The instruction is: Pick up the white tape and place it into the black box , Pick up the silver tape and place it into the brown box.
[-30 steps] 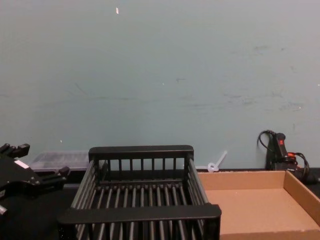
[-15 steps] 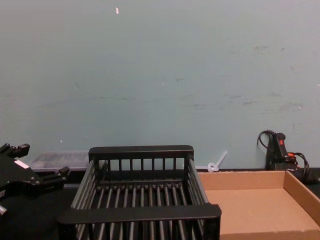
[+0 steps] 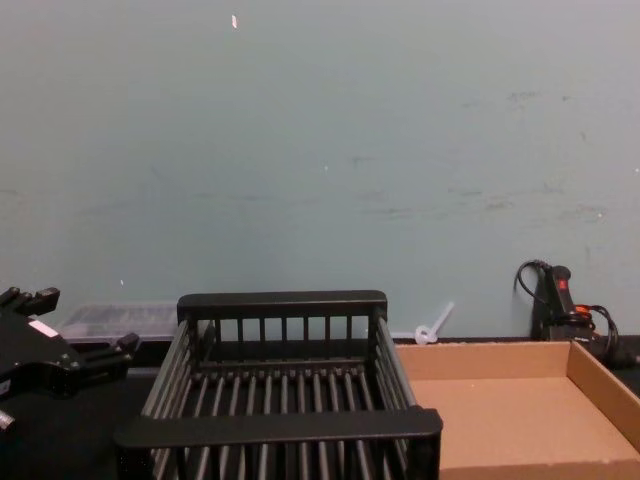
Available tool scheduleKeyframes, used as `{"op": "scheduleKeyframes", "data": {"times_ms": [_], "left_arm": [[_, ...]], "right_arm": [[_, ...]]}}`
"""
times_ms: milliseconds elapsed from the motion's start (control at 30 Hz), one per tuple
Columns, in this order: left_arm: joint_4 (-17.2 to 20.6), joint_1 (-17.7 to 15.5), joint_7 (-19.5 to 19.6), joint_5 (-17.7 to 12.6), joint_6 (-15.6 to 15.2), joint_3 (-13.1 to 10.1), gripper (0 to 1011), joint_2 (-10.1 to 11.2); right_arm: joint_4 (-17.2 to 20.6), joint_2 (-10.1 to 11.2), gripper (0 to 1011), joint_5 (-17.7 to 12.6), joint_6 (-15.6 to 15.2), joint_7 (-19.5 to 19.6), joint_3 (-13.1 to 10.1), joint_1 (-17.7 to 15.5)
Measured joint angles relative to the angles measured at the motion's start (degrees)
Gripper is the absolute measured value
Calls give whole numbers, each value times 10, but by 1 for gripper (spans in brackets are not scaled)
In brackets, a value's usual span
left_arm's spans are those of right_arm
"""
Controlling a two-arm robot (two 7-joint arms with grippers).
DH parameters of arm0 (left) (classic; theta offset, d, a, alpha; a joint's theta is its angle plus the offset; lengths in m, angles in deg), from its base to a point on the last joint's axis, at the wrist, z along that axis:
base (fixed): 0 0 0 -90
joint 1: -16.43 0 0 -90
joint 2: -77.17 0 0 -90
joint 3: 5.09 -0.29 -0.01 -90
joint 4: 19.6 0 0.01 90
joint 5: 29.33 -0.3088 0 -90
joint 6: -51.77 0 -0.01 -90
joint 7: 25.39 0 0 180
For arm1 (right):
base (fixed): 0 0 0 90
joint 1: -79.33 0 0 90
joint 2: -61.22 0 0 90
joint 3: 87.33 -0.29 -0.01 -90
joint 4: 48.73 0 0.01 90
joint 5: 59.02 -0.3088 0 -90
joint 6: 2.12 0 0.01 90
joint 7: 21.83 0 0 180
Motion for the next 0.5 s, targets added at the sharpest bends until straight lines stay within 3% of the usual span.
{"op": "scheduleKeyframes", "data": {"times_ms": [500], "left_arm": [[0, 0, 0, 0, 0, 0, 1002, 0]], "right_arm": [[0, 1, 1002, 0, 1, -1, 1, 0]]}}
